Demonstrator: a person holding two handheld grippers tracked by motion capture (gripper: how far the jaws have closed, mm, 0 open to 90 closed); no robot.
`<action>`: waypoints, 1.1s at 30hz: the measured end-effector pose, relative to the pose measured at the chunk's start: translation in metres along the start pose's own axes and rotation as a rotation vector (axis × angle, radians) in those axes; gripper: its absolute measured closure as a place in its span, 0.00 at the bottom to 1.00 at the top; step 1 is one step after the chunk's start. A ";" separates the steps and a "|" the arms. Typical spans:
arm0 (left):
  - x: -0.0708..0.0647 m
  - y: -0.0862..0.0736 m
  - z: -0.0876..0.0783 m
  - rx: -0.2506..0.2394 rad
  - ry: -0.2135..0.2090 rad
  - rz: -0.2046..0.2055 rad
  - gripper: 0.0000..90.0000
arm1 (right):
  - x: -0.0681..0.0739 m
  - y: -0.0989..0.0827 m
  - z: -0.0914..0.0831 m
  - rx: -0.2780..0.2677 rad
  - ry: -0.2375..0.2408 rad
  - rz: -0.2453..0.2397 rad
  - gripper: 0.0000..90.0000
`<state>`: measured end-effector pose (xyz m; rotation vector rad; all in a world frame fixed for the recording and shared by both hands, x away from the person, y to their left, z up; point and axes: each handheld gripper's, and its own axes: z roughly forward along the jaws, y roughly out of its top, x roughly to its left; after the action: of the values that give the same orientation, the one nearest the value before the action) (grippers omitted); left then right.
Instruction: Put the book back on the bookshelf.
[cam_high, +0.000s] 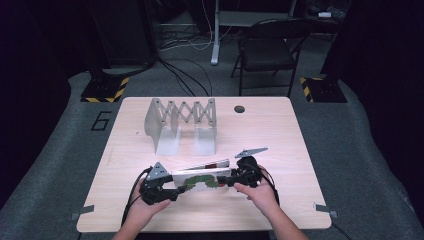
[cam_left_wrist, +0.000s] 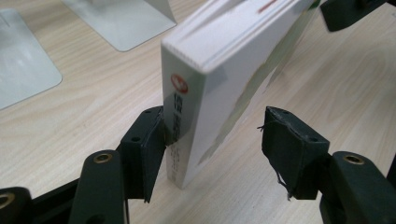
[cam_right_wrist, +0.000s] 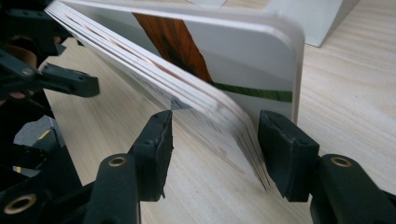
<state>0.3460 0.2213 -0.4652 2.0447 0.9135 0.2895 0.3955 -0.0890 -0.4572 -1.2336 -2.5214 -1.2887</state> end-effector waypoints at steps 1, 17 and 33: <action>0.000 0.001 -0.001 0.005 -0.005 0.013 0.44 | -0.001 -0.001 0.000 0.005 -0.005 -0.002 0.50; -0.008 0.007 -0.001 0.046 -0.031 0.059 0.45 | -0.013 -0.011 0.005 0.039 -0.057 0.026 0.49; -0.022 0.012 -0.004 0.057 -0.064 0.099 0.56 | -0.020 -0.013 0.003 0.012 -0.090 0.043 0.50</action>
<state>0.3344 0.2037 -0.4507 2.1427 0.7912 0.2525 0.4013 -0.1036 -0.4757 -1.3657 -2.5433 -1.2340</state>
